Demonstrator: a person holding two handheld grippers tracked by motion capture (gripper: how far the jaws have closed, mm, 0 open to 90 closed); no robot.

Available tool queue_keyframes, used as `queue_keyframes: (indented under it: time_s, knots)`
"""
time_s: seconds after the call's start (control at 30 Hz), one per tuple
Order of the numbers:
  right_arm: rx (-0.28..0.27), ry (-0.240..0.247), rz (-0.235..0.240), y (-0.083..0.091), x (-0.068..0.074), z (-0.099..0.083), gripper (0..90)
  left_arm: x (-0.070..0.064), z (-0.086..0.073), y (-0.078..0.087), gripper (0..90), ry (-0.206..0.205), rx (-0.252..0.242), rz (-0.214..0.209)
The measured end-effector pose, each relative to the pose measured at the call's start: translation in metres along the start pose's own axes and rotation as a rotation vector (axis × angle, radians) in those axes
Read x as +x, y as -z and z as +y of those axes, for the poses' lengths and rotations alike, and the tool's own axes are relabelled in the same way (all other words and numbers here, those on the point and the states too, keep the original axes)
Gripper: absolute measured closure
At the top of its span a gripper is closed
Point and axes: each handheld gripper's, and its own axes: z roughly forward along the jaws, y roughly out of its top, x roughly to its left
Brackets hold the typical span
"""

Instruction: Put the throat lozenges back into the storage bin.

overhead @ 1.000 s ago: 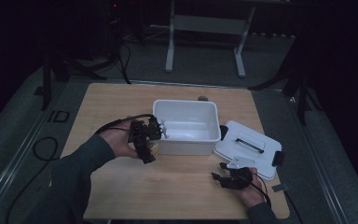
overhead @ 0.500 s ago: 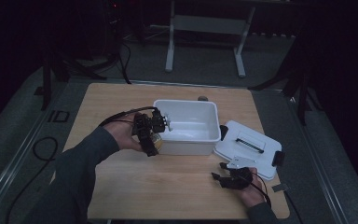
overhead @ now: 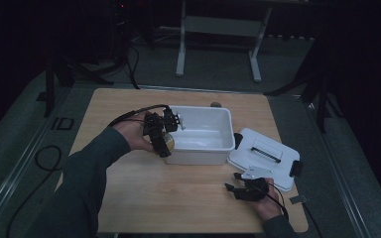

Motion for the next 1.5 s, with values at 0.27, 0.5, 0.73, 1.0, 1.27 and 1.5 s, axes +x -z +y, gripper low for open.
queue_keyframes:
  time_s: [0.27, 0.5, 0.73, 1.0, 1.27, 1.5]
  knots:
    - [0.0, 0.0, 0.0, 0.0, 0.0, 0.0, 42.4, 0.006, 0.006, -0.003, 20.3, 0.015, 0.006, 0.007]
    - [0.0, 0.0, 0.0, 0.0, 0.0, 0.0, 42.3, 0.012, 0.01, -0.007, 20.3, 0.037, 0.004, 0.001]
    - [0.0, 0.0, 0.0, 0.0, 0.0, 0.0, 42.3, 0.019, 0.015, -0.01, 20.3, 0.066, 0.004, -0.004]
    - [0.0, 0.001, 0.002, 0.0, 0.0, 0.0, 41.9, 0.024, 0.025, -0.014, 20.3, 0.074, 0.012, -0.008]
    - [0.001, 0.001, 0.003, 0.0, 0.0, 0.0, 41.4, 0.029, 0.035, -0.017, 20.3, 0.085, 0.011, -0.009]
    - [0.001, 0.002, 0.003, 0.0, 0.0, 0.0, 41.3, 0.031, 0.04, -0.022, 20.3, 0.088, 0.018, -0.016]
